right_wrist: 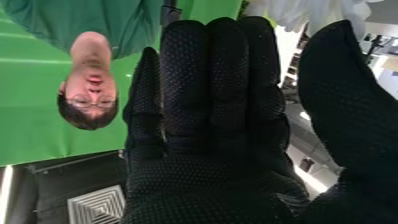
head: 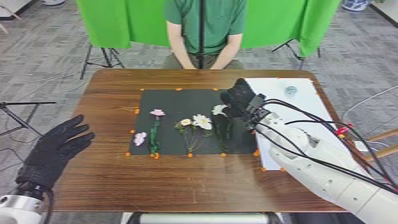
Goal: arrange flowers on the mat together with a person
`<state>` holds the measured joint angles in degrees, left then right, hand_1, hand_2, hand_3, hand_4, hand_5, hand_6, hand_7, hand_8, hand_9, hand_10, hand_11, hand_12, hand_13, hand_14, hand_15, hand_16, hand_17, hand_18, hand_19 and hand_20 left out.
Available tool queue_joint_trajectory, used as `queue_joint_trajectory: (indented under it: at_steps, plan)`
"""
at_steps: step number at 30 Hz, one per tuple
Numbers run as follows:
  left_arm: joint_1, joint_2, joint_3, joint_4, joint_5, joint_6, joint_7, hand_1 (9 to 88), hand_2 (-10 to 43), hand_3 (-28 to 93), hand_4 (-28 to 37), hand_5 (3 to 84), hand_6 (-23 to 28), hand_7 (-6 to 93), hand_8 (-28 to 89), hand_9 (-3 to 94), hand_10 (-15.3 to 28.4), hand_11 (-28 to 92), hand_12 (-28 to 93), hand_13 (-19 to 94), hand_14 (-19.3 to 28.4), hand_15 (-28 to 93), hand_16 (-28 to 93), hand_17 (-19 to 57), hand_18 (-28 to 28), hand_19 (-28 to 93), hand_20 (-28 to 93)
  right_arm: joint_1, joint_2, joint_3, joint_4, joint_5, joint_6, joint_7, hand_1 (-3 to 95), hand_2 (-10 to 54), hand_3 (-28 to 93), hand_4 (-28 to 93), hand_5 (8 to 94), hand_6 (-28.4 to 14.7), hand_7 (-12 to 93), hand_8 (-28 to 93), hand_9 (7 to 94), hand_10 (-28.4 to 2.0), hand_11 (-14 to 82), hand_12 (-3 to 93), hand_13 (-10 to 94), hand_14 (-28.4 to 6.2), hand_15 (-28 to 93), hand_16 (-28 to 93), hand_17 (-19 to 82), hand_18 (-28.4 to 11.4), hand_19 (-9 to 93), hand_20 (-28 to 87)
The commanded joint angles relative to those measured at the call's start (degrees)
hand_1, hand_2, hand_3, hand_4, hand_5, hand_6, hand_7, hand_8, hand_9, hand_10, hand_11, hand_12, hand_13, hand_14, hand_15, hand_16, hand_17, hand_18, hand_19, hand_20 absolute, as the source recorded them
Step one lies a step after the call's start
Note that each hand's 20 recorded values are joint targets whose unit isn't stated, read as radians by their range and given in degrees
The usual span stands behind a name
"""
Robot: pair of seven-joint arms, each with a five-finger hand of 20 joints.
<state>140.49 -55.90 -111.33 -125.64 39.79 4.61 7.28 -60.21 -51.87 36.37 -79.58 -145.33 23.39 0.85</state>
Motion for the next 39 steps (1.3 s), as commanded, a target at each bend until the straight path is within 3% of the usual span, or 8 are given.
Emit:
queue_joint_trajectory:
  at_steps: [1, 9, 13, 18, 22, 28, 30, 39]
  plan:
    - [0.68, -0.23, -0.27, 0.18, 0.04, -0.26, -0.51, 30.8, -2.0, 69, -22.7, 34.0, 5.2, 19.2, -9, 29.8, 12.6, 22, 18, 26, 15.7, 37, 0, -5.5, 22.2, 49, 8, -2.53, 1.64, 3.49, -4.81, 5.49, -1.67, 1.10, 33.9, -9.5, 80, -28, 60.3, 2.9, 44, 3, 66.2, -8.4, 44.7, 32.8, 59, -6.5, 58, 27, 22, -14.6, 49, 34]
    - [1.14, -0.25, -0.77, 0.05, 0.04, -0.86, -0.72, 30.7, -1.9, 69, -22.6, 34.1, 5.2, 19.1, -9, 29.8, 12.5, 22, 18, 26, 15.7, 37, 0, -5.5, 22.2, 49, 8, -15.53, 3.74, 21.45, -16.37, 24.04, -11.37, -4.21, 27.9, -9.5, 86, -27, 59.4, 2.4, 38, -14, 62.4, -9.5, 40.5, 29.8, 56, -7.4, 53, 26, 20, -16.0, 48, 33]
    - [1.06, -0.23, -0.93, -0.07, -0.19, -0.29, 0.01, 30.7, -1.9, 69, -22.5, 34.1, 5.2, 19.1, -9, 29.8, 12.6, 22, 18, 26, 15.8, 37, 0, -5.5, 22.2, 49, 8, -23.37, 4.01, 32.08, -21.90, 39.95, -16.37, -4.49, 24.0, 1.6, 86, -22, 57.6, -0.2, 30, -14, 58.2, -12.6, 30.9, 26.7, 53, -10.1, 45, 24, 28, -18.7, 48, 31]
    - [1.66, -0.54, -1.85, -0.79, 0.22, -0.31, 0.61, 30.6, -1.9, 69, -22.3, 34.1, 5.3, 19.0, -9, 29.8, 12.6, 22, 19, 26, 15.8, 37, 0, -5.4, 22.2, 49, 8, -34.35, 1.71, 47.14, -27.42, 54.44, -25.35, -5.80, 22.4, 4.8, 87, -20, 55.3, -0.8, 24, -12, 55.2, -14.2, 23.5, 24.9, 50, -11.1, 36, 23, 29, -20.4, 46, 27]
    - [1.24, -1.52, -2.92, -0.89, 0.65, -3.47, -0.72, 30.8, -1.9, 69, -22.4, 34.3, 5.2, 18.9, -9, 30.0, 12.6, 22, 18, 26, 15.8, 37, 0, -5.0, 22.5, 50, 8, -41.95, -0.20, 53.59, -30.98, 58.82, -21.32, -5.37, 20.4, 6.6, 87, -19, 54.0, -1.2, 20, -11, 53.0, -14.0, 20.4, 24.6, 51, -12.8, 32, 23, 30, -20.8, 47, 27]
    - [0.66, -2.32, -3.59, -1.06, 1.68, -5.44, -0.71, 30.9, -1.8, 68, -22.3, 35.0, 5.5, 18.1, -9, 30.1, 12.6, 21, 19, 27, 15.8, 37, 0, -2.8, 24.2, 53, 9, -52.37, -5.40, 63.28, -34.71, 69.13, -25.44, -5.68, 19.9, 5.3, 86, -19, 52.4, -2.4, 17, -10, 52.6, -14.4, 17.9, 24.0, 50, -13.0, 30, 24, 30, -20.4, 49, 27]
    - [0.42, -2.62, -3.93, -1.26, 2.94, -4.62, -0.44, 30.8, -1.8, 68, -22.2, 35.2, 5.6, 18.1, -9, 30.1, 12.6, 21, 19, 27, 15.9, 37, 0, -2.9, 23.9, 53, 9, -55.08, -7.14, 65.60, -35.37, 71.39, -26.83, -6.07, 20.1, 5.2, 86, -19, 51.7, -3.2, 16, -9, 52.1, -14.4, 17.5, 24.1, 48, -12.7, 30, 24, 27, -19.9, 50, 28]
    - [0.48, -3.99, -3.88, -1.49, 2.62, -4.24, -0.13, 30.6, -2.1, 68, -22.3, 35.5, 5.7, 18.5, -9, 30.1, 12.7, 21, 19, 27, 15.9, 37, 0, -3.2, 23.5, 52, 9, -61.62, -13.37, 70.66, -38.09, 75.27, -29.03, -5.53, 22.0, 3.3, 86, -20, 52.1, -4.7, 17, -9, 52.0, -15.0, 17.5, 24.2, 48, -12.5, 30, 25, 27, -18.5, 49, 27]
